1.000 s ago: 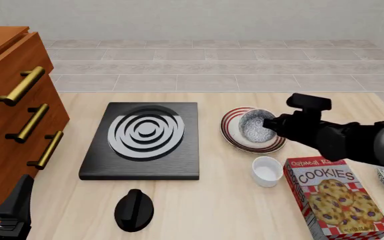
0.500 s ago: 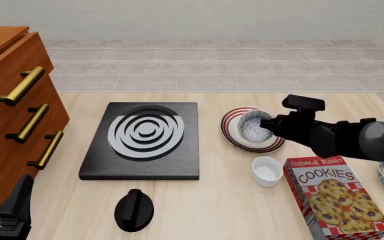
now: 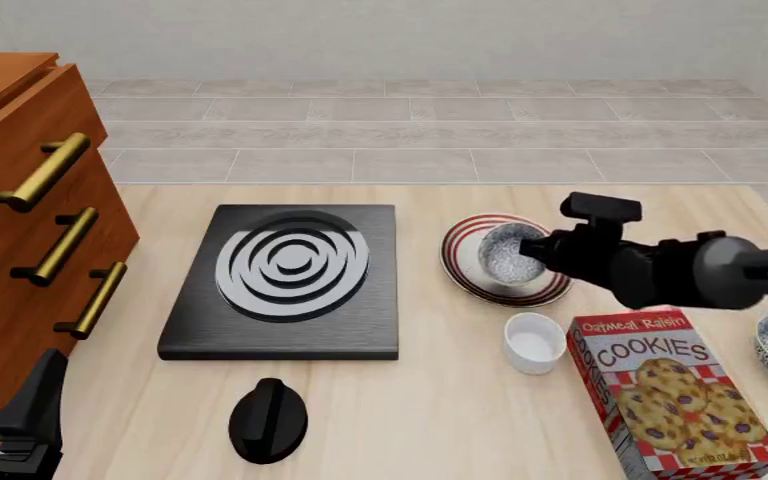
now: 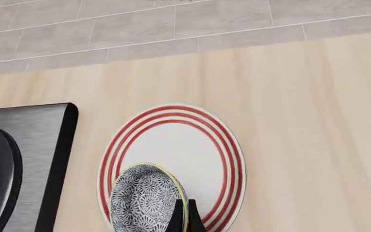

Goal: Pick the akita bowl next to the ramekin and place it on the plate.

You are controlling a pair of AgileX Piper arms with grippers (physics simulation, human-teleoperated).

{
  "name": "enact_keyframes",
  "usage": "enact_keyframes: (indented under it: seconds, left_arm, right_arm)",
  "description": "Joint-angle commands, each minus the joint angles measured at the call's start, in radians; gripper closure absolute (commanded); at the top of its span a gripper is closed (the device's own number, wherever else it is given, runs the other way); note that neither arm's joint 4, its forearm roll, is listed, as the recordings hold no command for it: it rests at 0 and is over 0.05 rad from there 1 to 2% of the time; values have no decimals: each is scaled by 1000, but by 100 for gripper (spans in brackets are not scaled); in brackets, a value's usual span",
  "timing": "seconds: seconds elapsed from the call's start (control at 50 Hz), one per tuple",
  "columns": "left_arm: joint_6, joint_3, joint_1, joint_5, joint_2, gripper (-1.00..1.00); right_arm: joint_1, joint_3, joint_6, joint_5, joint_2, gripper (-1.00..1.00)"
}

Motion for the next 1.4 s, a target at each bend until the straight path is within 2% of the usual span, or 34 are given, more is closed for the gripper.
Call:
enact_keyframes:
  seconds: [0.02,1.34,1.36,1.4]
  left_arm:
    - [0,0,0,0,0,-100]
    - [0,0,0,0,0,-100]
    - [0,0,0,0,0,-100]
    - [0,0,0,0,0,-100]
  right_arm:
    - [-13,-37,-7,-11,36,100]
    - [-20,-58,-34,-58,122,100]
    - [-21,-59,-35,-58,121,-100]
    - [-20,-59,-35,-57,120,-100]
